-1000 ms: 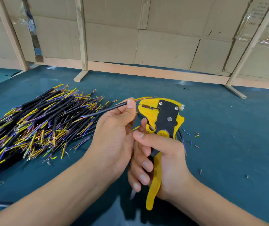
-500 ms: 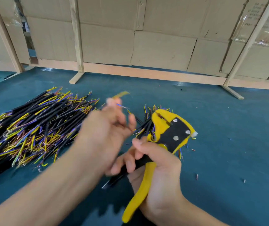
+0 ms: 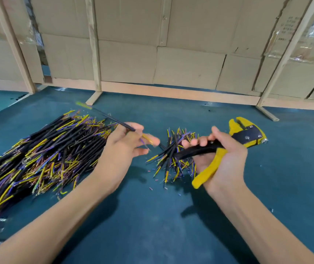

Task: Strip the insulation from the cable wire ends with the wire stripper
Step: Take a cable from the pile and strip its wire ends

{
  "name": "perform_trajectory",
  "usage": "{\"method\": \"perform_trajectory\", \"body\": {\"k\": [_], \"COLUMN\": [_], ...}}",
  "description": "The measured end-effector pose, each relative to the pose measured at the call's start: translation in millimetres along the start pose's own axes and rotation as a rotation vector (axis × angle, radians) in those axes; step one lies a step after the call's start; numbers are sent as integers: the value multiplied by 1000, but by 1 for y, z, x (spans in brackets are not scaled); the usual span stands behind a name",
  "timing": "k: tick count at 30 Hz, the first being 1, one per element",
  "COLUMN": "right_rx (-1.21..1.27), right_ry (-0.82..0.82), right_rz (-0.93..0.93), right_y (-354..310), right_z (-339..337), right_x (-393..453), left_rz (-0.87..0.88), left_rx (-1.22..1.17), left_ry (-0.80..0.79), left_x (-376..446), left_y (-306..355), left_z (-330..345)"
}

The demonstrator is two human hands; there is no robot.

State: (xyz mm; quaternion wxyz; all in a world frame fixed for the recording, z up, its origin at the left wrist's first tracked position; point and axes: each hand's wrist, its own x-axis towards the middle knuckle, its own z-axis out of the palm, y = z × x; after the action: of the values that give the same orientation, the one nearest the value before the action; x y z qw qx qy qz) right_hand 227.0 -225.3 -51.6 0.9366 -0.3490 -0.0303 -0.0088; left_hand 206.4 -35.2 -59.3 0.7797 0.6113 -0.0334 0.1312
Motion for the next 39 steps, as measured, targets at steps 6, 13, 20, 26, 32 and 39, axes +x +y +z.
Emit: {"method": "perform_trajectory", "body": {"k": [6, 13, 20, 26, 32, 39], "right_rx": [23, -264, -131, -27, -22, -86], "right_ry": [6, -136, -185, -188, -162, -108], "right_rz": [132, 363, 383, 397, 419, 420], "right_y": [-22, -16, -16, -14, -11, -7], "right_z": [-19, -13, -15, -26, -38, -43], "right_x": [22, 17, 17, 18, 21, 26], "left_rz": [219, 457, 384, 283, 73, 133], "left_rx": [634, 1105, 1473, 1748, 1863, 1890], "left_ry": [-112, -99, -137, 141, 89, 149], "left_x": [-9, -23, -21, -15, -13, -15], "left_y": [-29, -25, -26, -13, -16, -16], "left_z": [-5, 13, 14, -13, -28, -19]}}
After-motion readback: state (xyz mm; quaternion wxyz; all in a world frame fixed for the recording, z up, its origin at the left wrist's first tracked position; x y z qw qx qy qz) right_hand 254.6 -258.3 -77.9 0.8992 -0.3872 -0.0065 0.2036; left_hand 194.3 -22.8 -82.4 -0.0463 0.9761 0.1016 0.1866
